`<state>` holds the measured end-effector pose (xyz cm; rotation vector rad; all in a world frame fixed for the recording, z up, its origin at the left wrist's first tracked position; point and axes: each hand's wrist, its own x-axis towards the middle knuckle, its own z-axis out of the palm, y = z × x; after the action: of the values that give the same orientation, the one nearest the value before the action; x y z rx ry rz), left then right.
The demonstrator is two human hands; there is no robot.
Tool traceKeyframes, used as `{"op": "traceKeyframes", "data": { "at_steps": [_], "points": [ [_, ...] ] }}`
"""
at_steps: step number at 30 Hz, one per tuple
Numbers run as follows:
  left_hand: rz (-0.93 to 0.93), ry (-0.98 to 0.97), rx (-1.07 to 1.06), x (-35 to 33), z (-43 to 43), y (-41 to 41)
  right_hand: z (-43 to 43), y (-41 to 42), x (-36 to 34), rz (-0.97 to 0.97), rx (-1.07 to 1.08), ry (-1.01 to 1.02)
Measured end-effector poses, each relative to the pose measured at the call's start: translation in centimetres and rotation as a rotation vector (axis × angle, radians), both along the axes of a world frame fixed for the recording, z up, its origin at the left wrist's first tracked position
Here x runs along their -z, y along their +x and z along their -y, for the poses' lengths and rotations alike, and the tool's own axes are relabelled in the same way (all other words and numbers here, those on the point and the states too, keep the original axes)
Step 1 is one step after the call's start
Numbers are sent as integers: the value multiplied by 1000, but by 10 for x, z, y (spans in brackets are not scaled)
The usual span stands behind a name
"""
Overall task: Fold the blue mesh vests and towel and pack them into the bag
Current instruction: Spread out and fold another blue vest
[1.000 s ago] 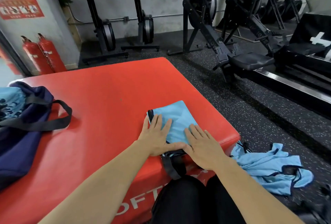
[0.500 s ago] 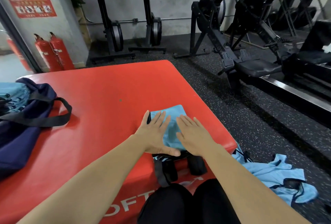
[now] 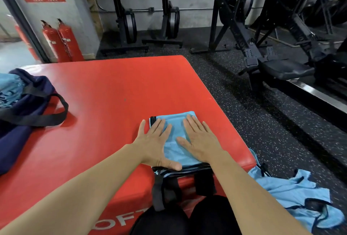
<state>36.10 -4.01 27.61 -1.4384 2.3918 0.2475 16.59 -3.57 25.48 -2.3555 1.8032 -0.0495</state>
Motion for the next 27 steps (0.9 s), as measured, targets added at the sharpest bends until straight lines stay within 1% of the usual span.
{"op": "traceKeyframes", "data": {
  "at_steps": [2,4,5,7,10,11,12,13,15,17,18,21,22,24,26,27],
  "points": [
    [-115,-30,-77,-8,6,-1,1,0,3,-10,-7,-19],
    [-299,-159,-172,-19,19,-5,1,1,1,18,-17,-10],
    [-338,-232,-200,-23,27,-6,1,1,-2,55,-20,6],
    [-290,-278,-245,-28,43,-7,3,-1,-9,134,-14,-5],
    [-172,-206,-349,-30,62,-3,16,-10,-15,189,23,-229],
    [-144,-188,-364,-31,67,-2,22,-12,-16,191,55,-286],
    [-133,-164,-372,-33,71,-1,27,-13,-18,178,92,-301],
    [-132,-132,-384,-35,75,-1,33,-14,-20,155,140,-271],
    [-128,-49,-408,-41,82,-5,46,-13,-22,124,240,-134],
    [-121,43,-421,-44,89,-7,60,-11,-24,157,325,9],
    [-150,95,-430,-45,93,-7,68,-10,-27,183,358,62],
    [-404,218,-490,-48,103,1,85,-9,-37,235,421,214],
    [-492,219,-512,-50,107,4,90,-10,-38,290,440,229],
    [-620,163,-549,-53,115,11,101,-9,-37,502,492,222],
    [-694,98,-570,-56,119,15,109,-7,-37,698,507,221],
    [-721,74,-574,-57,119,16,114,-6,-37,733,492,230]
  ]
}}
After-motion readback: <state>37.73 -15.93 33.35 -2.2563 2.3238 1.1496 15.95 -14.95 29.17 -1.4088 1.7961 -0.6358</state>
